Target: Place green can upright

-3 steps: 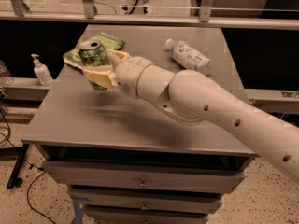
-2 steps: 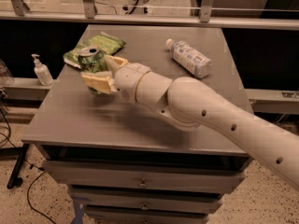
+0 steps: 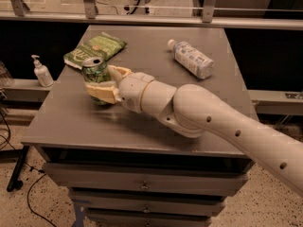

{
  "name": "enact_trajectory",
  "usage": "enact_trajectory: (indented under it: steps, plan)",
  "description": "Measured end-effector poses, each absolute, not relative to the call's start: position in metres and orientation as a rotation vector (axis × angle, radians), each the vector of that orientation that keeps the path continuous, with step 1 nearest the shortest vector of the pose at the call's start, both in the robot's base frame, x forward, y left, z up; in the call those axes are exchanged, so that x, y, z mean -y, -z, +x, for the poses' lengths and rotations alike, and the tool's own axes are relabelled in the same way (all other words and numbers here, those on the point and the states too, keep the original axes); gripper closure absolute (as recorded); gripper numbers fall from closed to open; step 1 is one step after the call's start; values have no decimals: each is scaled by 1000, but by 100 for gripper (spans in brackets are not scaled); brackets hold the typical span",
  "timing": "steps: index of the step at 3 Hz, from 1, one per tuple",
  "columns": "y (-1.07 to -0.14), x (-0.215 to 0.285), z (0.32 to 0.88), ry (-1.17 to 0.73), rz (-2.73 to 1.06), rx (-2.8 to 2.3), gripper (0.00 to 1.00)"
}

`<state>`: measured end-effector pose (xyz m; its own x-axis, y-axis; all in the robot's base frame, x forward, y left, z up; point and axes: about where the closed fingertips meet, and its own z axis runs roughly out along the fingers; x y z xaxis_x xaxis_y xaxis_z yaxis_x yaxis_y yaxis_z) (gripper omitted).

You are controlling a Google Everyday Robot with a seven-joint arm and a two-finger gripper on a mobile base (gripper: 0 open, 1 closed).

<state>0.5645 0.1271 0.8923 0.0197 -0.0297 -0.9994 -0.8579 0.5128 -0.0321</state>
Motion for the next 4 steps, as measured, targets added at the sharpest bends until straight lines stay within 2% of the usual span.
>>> enact_trajectory:
  steps: [2,3,4]
  plan:
    - [-881,-114,553,-791,-845,-1442,13]
    - [-881,-100,543,-782,-861,-1457,0]
    - [-883,-74,526,-757,-886,-1495,0]
